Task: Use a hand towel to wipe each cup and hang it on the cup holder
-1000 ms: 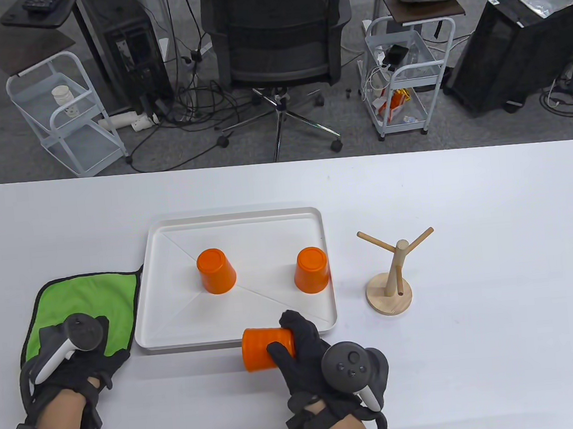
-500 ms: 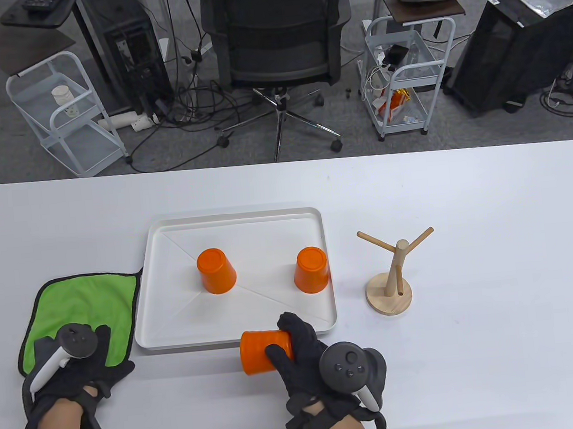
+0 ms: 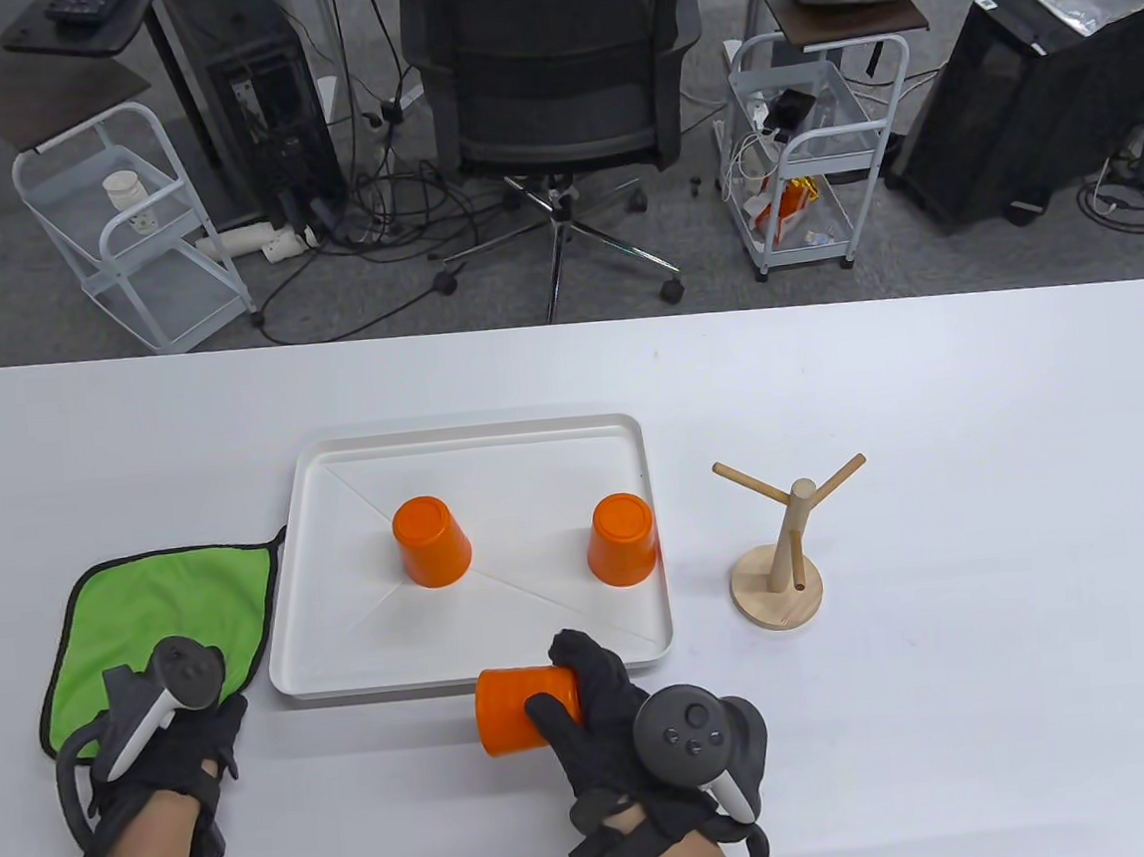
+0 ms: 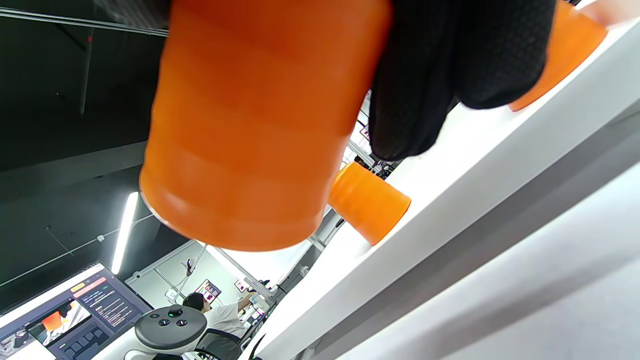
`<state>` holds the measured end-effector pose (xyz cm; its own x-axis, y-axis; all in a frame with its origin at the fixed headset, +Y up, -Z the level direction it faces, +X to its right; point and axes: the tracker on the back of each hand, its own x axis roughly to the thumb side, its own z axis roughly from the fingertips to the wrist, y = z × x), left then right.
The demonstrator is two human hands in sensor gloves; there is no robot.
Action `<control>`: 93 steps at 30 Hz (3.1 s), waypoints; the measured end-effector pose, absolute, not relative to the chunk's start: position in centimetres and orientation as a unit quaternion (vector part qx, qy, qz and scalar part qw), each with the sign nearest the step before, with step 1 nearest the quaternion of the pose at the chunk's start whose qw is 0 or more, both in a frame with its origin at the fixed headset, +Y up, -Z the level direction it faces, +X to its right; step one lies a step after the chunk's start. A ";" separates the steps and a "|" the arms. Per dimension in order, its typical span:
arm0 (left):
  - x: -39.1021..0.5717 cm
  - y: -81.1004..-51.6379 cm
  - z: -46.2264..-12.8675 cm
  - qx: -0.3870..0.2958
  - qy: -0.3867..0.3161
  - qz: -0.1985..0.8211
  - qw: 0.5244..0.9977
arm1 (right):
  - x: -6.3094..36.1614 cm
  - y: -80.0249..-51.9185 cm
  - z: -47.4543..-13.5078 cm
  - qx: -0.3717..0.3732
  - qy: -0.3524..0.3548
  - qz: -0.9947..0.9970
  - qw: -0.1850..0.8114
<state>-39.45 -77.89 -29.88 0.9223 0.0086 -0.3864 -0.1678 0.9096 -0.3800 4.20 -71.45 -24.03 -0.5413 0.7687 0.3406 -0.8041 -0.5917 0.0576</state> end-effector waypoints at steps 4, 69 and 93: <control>-39.8 -77.2 -29.7 -0.200 0.192 0.110 0.955 | 4.2 -71.4 -24.0 0.168 -0.054 0.875 0.451; -24.6 -73.3 -23.7 -0.377 -0.347 0.577 0.636 | 2.2 -71.7 -23.3 0.211 0.004 0.811 0.545; -22.1 -73.4 -23.0 -0.357 -0.412 0.413 0.730 | 0.6 -71.8 -22.3 0.239 0.039 0.818 0.522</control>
<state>-22.09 -73.38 -22.95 0.3191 0.8965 0.3074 -0.3083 0.4049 -0.8608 0.62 -71.85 -22.26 -0.3402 0.8726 0.3505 -0.8354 -0.4515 0.3133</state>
